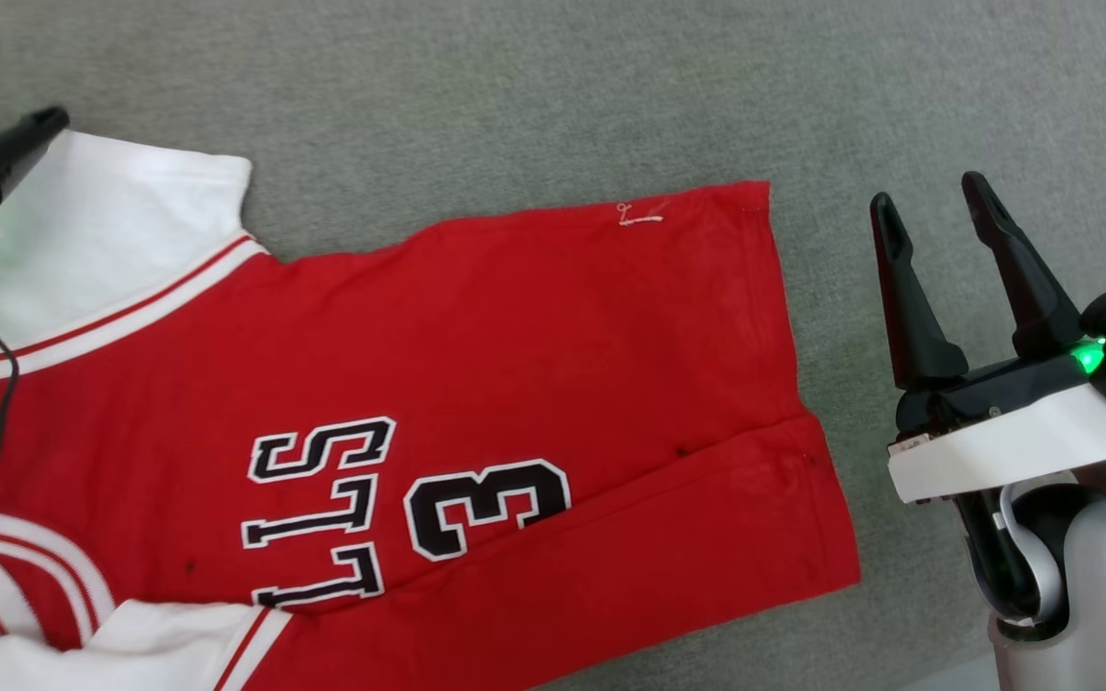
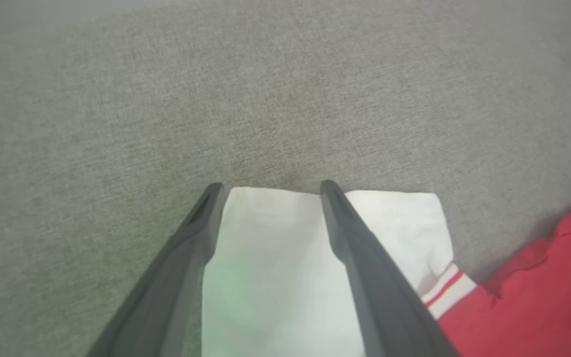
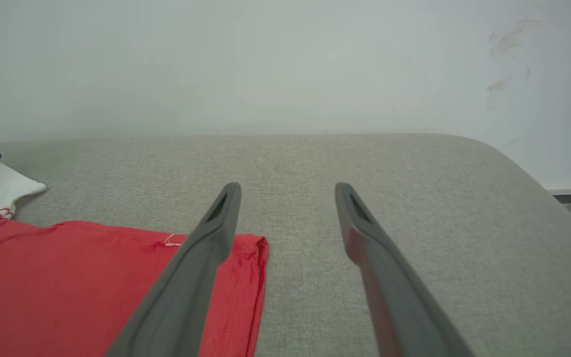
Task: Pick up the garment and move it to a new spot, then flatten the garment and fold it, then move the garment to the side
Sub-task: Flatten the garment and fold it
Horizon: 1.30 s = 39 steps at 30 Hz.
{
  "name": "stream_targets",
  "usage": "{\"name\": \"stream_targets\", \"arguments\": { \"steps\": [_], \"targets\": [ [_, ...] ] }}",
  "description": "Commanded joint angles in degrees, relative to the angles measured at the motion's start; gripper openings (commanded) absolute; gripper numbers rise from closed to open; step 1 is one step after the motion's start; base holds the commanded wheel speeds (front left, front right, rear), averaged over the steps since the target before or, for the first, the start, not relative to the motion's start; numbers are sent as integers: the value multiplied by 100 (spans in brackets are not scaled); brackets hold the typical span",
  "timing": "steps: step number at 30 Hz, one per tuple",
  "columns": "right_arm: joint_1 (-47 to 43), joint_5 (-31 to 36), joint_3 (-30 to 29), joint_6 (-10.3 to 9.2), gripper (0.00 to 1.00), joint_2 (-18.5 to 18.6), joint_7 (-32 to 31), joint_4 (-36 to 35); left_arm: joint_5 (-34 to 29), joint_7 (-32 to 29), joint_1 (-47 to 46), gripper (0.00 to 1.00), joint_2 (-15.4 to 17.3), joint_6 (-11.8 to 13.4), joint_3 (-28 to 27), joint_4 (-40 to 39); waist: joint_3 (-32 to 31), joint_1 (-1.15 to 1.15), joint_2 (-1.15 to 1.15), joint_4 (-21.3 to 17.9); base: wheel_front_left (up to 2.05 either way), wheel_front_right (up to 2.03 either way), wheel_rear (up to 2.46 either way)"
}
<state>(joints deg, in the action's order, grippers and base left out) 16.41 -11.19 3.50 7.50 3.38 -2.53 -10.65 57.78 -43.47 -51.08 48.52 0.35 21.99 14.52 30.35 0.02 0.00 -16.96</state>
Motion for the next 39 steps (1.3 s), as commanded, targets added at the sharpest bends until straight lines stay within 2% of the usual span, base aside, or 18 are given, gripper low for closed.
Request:
{"name": "stream_targets", "arguments": {
  "steps": [1, 6, 10, 11, 12, 14, 20, 21, 23, 28, 29, 35, 39],
  "targets": [
    [12, -22, 1, -2, 100, -30, 18, -12, 39, -100, -66, 100, 46, 52, 16, -8, 146, -2, 0, -135, 0, 0, 0],
    [1, -136, 68, -2, 100, -51, 68, 39, 152, -950, 132, 100, 269, 456, 178, -47, 288, -2, 0, -250, 0, 0, 0],
    [50, -205, 67, -2, 100, -54, 107, 83, 391, -1482, 515, 100, 146, 795, 338, -15, 331, -2, 0, -284, 0, 0, 0],
    [72, -230, 49, -2, 100, -55, 109, 90, 422, -1551, 593, 74, 135, 860, 374, -27, 336, -2, 0, -288, 0, 0, 0],
    [91, -252, 33, -2, 100, -57, 101, 100, 464, -1612, 656, 41, 104, 915, 400, -31, 331, -2, 0, -286, 0, 0, 0],
    [131, -300, 2, -2, 100, -57, 54, 129, 450, -1526, 709, 0, 41, 935, 408, -59, 312, -2, 0, -274, 0, 0, 0],
    [277, -580, 15, -2, 100, 86, -428, 336, 450, -1124, 669, 0, -129, 834, 303, -30, 118, -2, 0, -126, 0, 0, 0],
    [384, -818, 14, -2, 100, 194, -935, 546, 380, -857, 528, 0, -178, 736, 234, -23, -25, -2, 0, 7, 0, 0, 0],
    [514, -958, 53, -2, 100, 375, -1472, 745, 304, -632, 407, 0, -227, 644, 195, -36, -123, -2, 0, 118, 0, 0, 0],
    [889, -1388, 40, -2, 100, 656, -2837, 1279, 159, -298, 122, 0, -480, 429, 269, -107, -260, -2, 0, 510, 0, 0, 0],
    [1054, -1468, 7, -2, 100, 768, -3240, 1457, 116, -220, 22, 0, -625, 357, 337, -166, -262, -2, 0, 681, 0, 0, 0],
    [1679, -1580, 19, -2, 100, 878, -3965, 1916, -64, -89, -278, 0, -860, 186, 511, -390, -62, -2, 0, 1063, 0, 0, 0],
    [1945, -1576, 96, -5, 100, 914, -4501, 2520, -156, 23, -363, 0, -940, 126, 584, -504, 62, -2, 0, 1220, 0, 0, 0]
  ]
}}
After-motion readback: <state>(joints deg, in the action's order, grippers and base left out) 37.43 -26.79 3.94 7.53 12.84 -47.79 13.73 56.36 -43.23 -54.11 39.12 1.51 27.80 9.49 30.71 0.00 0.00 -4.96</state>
